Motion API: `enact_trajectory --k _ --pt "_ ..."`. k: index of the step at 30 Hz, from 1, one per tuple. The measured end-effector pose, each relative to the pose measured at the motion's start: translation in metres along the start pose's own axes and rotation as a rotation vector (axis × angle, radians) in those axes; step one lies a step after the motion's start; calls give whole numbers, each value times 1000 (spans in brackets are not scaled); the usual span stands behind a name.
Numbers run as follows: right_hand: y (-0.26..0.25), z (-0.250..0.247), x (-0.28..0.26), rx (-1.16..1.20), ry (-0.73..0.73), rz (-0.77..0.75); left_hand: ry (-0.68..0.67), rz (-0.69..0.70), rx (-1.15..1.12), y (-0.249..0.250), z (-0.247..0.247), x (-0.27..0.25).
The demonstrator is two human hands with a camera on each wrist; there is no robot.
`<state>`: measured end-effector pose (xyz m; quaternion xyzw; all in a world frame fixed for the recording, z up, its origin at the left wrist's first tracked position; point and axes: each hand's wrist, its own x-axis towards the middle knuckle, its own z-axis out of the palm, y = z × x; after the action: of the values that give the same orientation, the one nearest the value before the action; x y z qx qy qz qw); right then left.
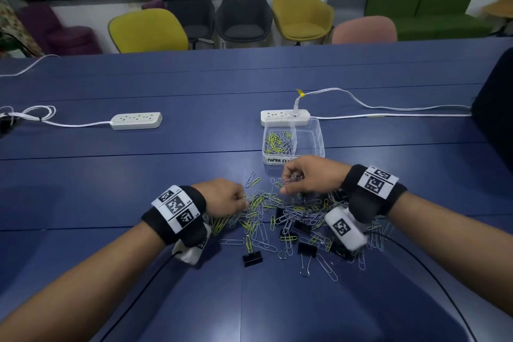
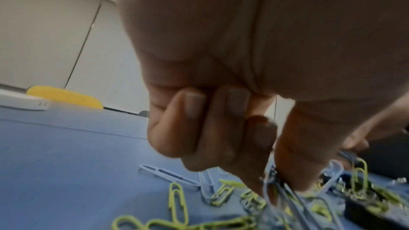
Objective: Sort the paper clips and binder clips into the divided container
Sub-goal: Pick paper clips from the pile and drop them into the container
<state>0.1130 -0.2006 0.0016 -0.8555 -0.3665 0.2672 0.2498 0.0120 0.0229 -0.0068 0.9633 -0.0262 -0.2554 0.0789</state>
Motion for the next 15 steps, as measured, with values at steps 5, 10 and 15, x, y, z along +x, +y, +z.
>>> enact_trajectory --k 5,10,15 --pt "8 -1 3 427 -27 -16 49 71 -170 -2 -11 -5" --pt "4 -10 7 727 78 -36 168 137 -360 -9 -25 -3" --pt "6 -30 28 829 259 -26 218 97 -778 -11 -47 21"
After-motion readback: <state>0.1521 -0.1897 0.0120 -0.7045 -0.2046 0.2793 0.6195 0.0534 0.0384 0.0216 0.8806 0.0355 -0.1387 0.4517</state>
